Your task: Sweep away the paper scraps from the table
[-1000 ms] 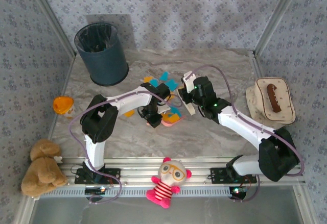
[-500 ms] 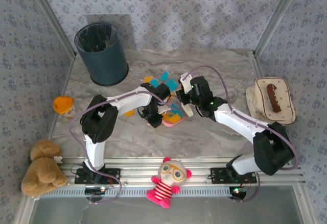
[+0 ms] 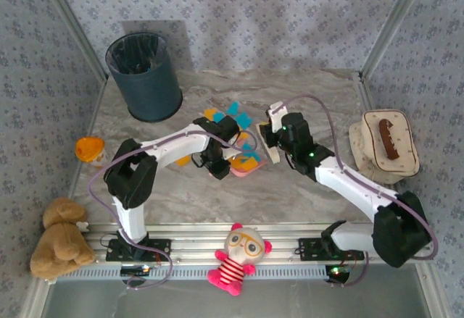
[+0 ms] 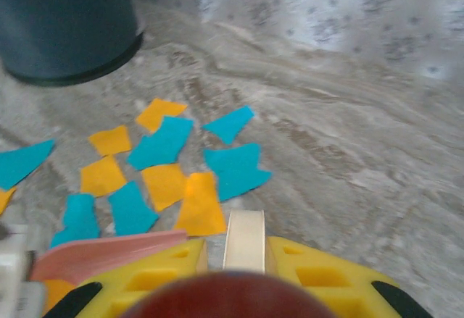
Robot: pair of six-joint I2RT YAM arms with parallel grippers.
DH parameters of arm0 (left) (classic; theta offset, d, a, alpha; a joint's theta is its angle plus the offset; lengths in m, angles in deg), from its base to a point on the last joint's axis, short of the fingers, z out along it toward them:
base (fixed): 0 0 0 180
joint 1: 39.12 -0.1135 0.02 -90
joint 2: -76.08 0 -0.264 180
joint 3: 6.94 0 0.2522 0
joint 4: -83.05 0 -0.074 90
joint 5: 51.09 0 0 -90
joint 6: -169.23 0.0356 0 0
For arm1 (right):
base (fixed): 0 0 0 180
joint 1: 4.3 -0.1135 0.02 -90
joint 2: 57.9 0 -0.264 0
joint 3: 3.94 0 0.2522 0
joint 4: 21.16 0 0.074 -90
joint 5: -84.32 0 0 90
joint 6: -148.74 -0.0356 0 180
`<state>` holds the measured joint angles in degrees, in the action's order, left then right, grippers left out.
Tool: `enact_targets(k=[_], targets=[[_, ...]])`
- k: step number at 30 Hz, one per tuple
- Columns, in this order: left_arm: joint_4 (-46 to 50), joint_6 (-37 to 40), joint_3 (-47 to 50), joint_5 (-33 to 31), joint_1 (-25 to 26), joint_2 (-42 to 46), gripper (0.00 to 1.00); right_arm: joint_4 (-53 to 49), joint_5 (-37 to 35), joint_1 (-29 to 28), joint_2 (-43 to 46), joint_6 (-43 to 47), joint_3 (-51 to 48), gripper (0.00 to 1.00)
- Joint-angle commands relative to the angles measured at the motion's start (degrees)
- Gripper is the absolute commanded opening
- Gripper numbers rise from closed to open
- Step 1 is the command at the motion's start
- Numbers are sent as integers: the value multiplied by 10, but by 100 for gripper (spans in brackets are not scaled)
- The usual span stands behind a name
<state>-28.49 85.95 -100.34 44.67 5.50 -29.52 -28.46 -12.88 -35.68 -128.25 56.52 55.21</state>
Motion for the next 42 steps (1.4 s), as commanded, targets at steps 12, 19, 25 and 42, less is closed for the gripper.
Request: enact_targets(k=[12,19,25,42], targets=[[-41,-15,-17,49,-47,98,0,-22,-115,81,139,-64,-71,0],[-51,-58,-74,118,-116,133,0,-45,-90,102,148,-66,-78,0],[-55,-91,-131,179,-175,143,0,-52,-83,104,148,-68,-81,0],[-94,-240,-254,301,-346,110,0,-65,-79,110,145,-75,-79,0]])
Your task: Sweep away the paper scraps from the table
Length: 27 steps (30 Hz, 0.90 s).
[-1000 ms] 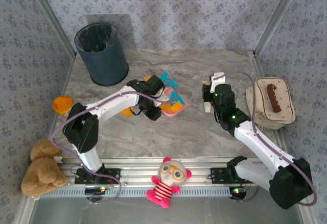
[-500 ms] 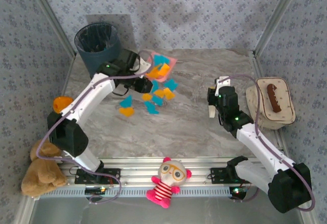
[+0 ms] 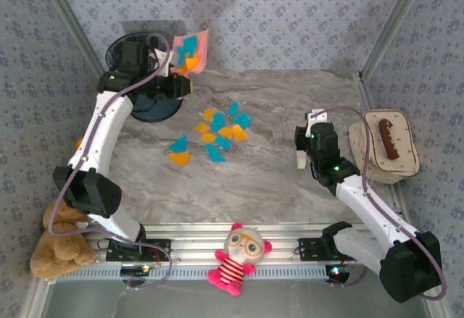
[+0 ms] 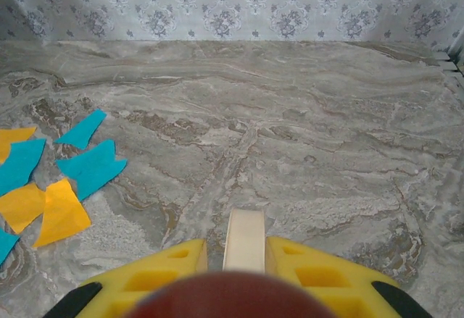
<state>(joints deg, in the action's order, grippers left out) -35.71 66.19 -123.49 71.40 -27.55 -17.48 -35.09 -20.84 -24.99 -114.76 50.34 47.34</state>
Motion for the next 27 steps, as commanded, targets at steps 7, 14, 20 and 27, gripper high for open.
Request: enact_targets(k=[7,14,20,27], targets=[[-40,-99,-54,41,-59,-32,0,1,4,3,9,-21,-3,0],[-63,-169,-106,54,-93,-73,0,1,10,4,10,-29,-7,0],[-124,-245,-114,75,-113,-97,0,2,13,4,9,-33,-6,0],[-187,-332,-118,90,-128,-121,0,2,14,3,7,-36,-3,0]])
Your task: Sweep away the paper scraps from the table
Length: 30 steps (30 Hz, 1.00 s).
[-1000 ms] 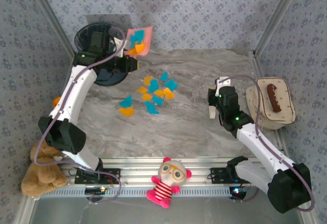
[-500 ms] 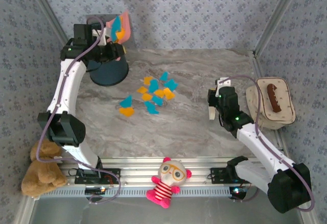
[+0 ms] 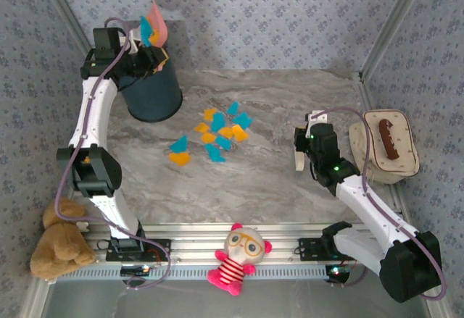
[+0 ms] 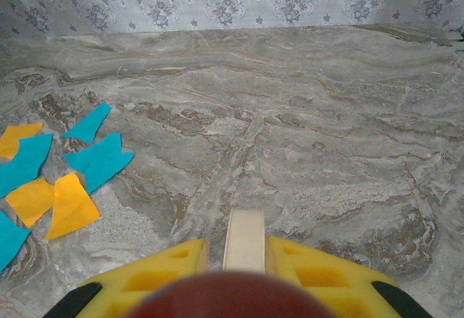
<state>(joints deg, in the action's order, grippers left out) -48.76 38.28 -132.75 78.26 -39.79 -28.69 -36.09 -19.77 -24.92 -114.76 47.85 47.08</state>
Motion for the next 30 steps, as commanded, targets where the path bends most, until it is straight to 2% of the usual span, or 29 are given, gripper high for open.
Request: enact_targets(k=[1,14,21,30], targets=[[-64,-63,-25,20,-6,-10,0,13,4,2,6,-12,0,0],[-219,-240,19,30,-10,-30,0,12,6,2,6,-15,-1,0],[-355,-370,67,47,-10,-42,0,17,7,4,3,-14,-2,0],[-477,-485,116,47,-10,-39,0,18,11,5,-5,-13,-1,0]])
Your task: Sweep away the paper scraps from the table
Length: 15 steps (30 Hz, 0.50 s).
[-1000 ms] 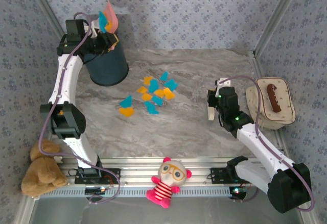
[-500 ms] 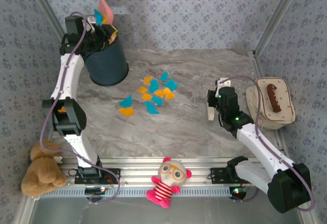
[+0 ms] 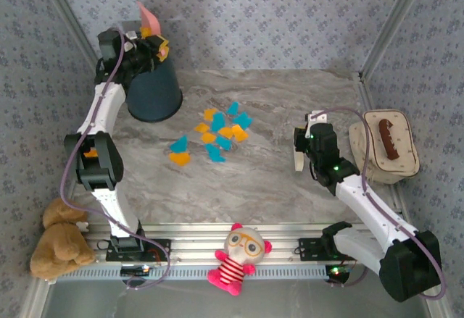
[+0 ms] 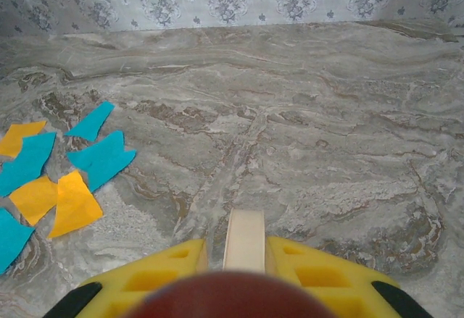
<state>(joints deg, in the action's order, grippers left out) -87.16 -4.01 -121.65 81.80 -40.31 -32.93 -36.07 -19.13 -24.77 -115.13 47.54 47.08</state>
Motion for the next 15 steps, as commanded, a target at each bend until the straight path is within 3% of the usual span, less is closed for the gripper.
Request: enact_targets(k=[1,15], targets=[[-103,-72,9,12,-5,5,0,18,5,3,-2,-10,-1,0],[-280,-256,67,2,-5,27,0,22,11,4,-7,-14,-4,0]])
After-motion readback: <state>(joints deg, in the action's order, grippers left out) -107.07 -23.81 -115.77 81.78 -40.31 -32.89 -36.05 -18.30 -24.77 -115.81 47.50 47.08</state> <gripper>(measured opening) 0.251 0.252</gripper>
